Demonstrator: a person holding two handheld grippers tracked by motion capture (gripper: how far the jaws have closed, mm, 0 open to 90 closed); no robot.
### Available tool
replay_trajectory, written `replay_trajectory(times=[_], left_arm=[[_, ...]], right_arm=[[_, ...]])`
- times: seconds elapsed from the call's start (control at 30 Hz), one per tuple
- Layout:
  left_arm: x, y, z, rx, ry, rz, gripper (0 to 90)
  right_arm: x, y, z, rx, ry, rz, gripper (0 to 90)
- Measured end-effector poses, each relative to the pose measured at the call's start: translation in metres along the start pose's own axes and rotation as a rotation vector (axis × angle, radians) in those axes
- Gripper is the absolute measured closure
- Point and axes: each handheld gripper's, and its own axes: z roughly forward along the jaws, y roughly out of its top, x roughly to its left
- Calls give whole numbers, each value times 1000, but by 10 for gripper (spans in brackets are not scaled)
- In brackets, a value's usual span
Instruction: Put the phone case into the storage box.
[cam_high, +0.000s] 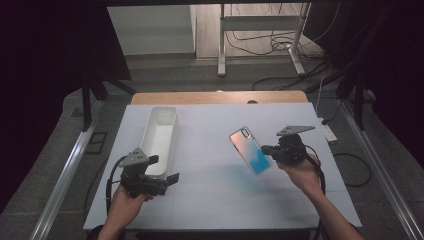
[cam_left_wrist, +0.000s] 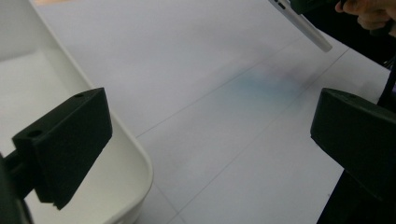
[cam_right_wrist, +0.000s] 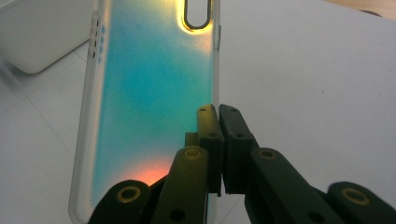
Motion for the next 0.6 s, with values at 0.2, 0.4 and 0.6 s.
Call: replay_trajectory(times=[0.2,0.4,0.6], left_arm=[[0,11,14,15,-38,-15,0],[1,24,23,17,-74,-26,0],[3,32,32,20,-106,-37,0]], right_arm=[[2,1,-2,-16,0,-4,880],[5,3,-3,-25,3,-10,880],[9,4,-1,-25,10,-21,880]])
